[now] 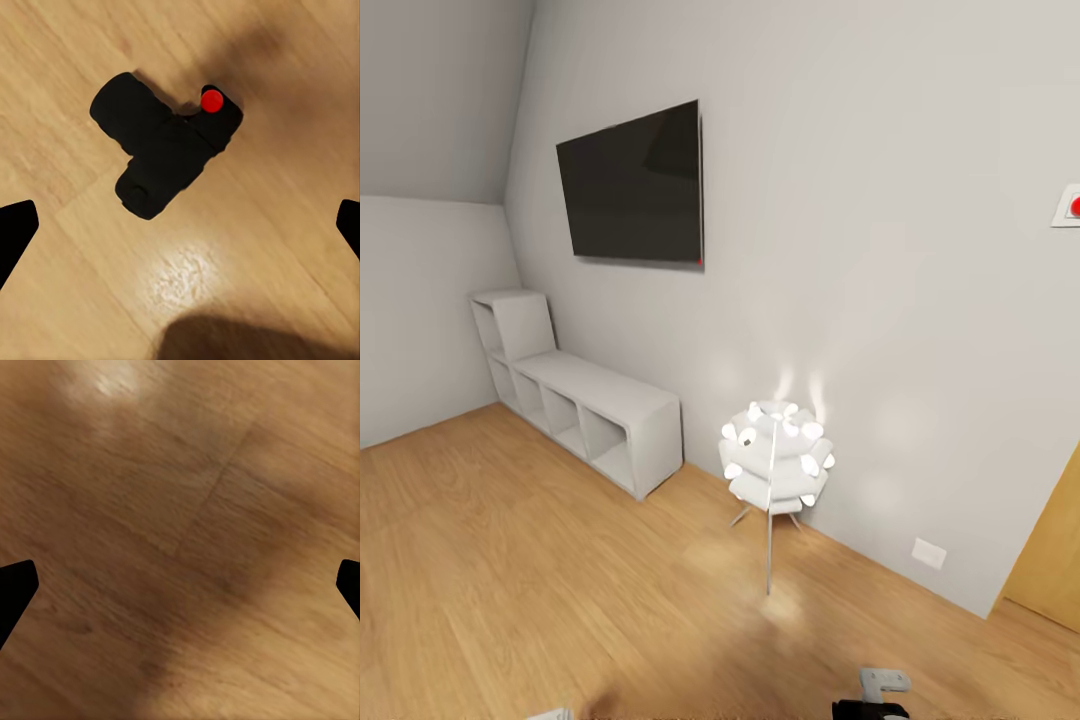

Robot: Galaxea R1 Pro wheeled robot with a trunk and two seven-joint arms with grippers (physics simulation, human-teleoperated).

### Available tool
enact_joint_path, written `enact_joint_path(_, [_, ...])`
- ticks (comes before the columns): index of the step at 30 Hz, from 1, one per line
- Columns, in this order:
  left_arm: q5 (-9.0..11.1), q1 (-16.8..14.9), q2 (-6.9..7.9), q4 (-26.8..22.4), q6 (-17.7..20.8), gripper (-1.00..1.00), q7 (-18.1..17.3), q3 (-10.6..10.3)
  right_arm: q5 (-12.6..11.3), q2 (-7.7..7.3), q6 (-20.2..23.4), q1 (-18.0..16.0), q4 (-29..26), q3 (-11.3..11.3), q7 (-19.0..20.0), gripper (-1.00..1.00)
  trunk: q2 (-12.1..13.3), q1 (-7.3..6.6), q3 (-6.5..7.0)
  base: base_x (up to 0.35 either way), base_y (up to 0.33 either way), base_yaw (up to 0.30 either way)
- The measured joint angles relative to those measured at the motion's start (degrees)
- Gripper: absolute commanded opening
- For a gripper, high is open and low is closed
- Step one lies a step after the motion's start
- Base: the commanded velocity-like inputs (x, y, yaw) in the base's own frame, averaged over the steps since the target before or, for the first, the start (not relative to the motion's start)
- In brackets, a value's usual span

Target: Attach the digital camera to the camera tripod in the bedroom.

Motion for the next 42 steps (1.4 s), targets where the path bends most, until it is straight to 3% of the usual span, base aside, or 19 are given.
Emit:
enact_joint_path(35, [0.04,0.0,-0.01,0.95,-0.36,1.0,0.0,-0.01,0.0,-0.01,-0.02,0.0,0.0,0.0,-0.08,1.0,-14.04,7.69,-6.28,0.0,0.0,0.0])
enact_joint_path(42, [0.03,0.0,-0.01,0.96,-0.36,1.0,0.01,-0.01,0.0,-0.01,-0.06,0.0,0.0,0.0,-0.1,1.0,-14.14,7.88,-7.83,0.0,0.0,0.0])
